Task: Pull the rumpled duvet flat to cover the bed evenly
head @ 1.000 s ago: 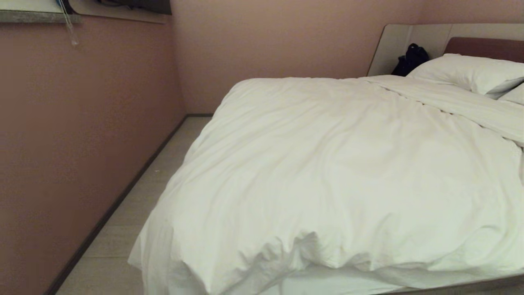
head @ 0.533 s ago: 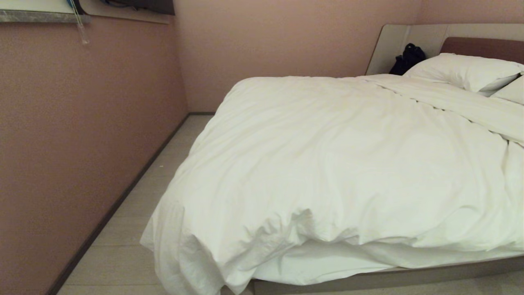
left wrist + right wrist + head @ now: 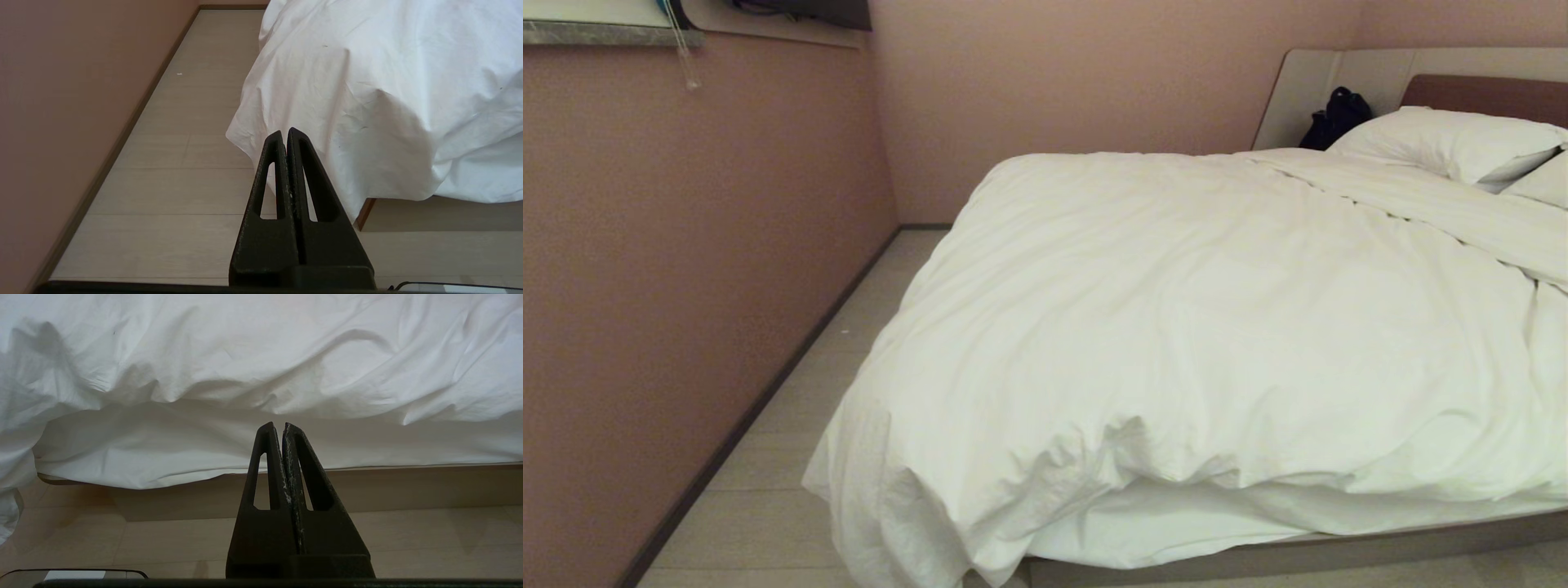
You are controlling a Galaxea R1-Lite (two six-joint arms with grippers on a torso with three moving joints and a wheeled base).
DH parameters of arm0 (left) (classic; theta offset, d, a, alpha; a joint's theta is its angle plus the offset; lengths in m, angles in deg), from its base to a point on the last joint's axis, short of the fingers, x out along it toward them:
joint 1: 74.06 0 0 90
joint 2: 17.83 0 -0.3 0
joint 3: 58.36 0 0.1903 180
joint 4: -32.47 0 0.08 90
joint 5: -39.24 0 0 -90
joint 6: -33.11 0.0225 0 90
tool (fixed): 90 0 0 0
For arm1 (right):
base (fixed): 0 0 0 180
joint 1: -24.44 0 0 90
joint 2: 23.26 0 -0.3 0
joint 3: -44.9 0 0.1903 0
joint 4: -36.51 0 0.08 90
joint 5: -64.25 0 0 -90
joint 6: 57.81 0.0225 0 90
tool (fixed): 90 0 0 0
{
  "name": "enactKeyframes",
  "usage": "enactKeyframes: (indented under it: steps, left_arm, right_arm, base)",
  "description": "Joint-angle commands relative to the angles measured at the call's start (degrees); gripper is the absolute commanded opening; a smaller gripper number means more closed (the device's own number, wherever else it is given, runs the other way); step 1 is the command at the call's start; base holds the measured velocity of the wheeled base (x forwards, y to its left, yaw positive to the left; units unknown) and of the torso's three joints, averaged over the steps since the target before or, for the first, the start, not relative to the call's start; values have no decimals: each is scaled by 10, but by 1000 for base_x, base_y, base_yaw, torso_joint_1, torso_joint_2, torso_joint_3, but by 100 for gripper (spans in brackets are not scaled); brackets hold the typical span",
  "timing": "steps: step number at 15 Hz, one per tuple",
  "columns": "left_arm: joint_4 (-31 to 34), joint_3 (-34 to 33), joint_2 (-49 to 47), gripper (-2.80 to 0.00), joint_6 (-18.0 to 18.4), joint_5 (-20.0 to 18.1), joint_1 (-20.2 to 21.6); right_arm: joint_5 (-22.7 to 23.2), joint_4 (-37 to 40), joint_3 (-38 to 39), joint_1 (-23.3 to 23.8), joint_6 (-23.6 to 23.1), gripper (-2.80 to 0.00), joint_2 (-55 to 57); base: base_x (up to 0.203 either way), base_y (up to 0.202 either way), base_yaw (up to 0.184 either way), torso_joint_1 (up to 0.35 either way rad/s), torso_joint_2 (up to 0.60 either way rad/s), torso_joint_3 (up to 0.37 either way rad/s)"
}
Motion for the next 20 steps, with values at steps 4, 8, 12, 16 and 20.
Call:
enactKeyframes:
  steps: [4, 8, 12, 16, 20]
  left_arm:
    - [0, 0, 0, -280, -3, 1, 0]
    - [0, 0, 0, -280, -3, 1, 0]
    - [0, 0, 1, -280, -3, 1, 0]
    - [0, 0, 0, -280, -7, 1, 0]
    - [0, 0, 0, -280, -7, 1, 0]
  right_arm:
    - [0, 0, 0, 0, 0, -280, 1]
    - [0, 0, 0, -1, 0, -280, 1]
    - [0, 0, 0, 0, 0, -280, 1]
    - [0, 1, 0, 0, 0, -280, 1]
    - [0, 1, 0, 0, 0, -280, 1]
  base:
    - [0, 0, 0, 0, 0, 0]
    - [0, 0, 0, 0, 0, 0]
    - [-1, 14, 0, 3, 2, 0]
    - [-1, 150, 1, 2, 4, 3]
    - [0, 195, 1, 1, 3, 4]
